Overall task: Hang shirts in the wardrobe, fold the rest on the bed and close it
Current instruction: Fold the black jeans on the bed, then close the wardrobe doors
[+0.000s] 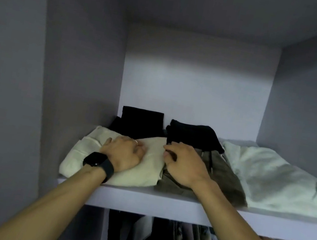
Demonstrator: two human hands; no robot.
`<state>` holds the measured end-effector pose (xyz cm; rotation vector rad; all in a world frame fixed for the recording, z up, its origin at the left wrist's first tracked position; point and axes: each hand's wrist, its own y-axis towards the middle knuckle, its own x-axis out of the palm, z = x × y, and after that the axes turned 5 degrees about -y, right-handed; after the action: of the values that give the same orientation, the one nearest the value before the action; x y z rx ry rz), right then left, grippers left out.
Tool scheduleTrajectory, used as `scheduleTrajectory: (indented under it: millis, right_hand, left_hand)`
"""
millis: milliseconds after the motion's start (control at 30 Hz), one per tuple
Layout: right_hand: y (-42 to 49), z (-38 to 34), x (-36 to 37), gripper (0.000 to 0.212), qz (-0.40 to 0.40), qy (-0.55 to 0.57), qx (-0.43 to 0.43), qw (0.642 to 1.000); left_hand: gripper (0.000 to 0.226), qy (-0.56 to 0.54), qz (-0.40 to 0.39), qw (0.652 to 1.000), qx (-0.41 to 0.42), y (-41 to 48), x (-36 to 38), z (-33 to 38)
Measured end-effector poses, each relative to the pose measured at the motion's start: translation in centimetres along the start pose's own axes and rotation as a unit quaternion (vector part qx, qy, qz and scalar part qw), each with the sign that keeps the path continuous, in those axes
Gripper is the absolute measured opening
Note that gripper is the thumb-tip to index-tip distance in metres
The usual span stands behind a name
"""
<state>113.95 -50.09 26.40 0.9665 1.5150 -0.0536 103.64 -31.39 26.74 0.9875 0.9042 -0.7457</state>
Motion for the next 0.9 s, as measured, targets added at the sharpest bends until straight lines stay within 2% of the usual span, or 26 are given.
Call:
scheduleTrajectory:
  millis: [233, 433, 600, 800, 900]
  right_hand:
    - [-12.4, -0.2, -1.1, 0.042, 0.059, -0.07, -0.035, 0.995]
    - [-22.7, -2.1, 0.0, 0.041, 0.07, -0.035, -0.059, 0.995]
    - [-30.5, -5.7, 1.3, 0.038, 0.049, 0.0, -0.087, 0.995]
    - [-37.2, -11.1, 4.0, 0.039, -0.005, 0.096, -0.092, 0.991]
    - [-39.9, -14.7, 6.1, 0.04, -0.041, 0.143, -0.101, 0.984]
  left_hand:
    - [0.051, 0.0, 0.051, 0.999, -0.015, -12.7, 1.6, 2.8]
    - [0.052, 0.02, 0.033, 0.997, -0.065, -24.3, 3.1, 4.2]
    - [0.053, 0.032, -0.002, 0.993, -0.117, -35.2, 3.6, 2.9]
    - [0.046, -0.003, 0.053, 0.988, -0.145, -45.7, 2.4, 1.0]
    - [0.039, -0.032, 0.116, 0.983, -0.139, -50.3, 1.4, 0.3]
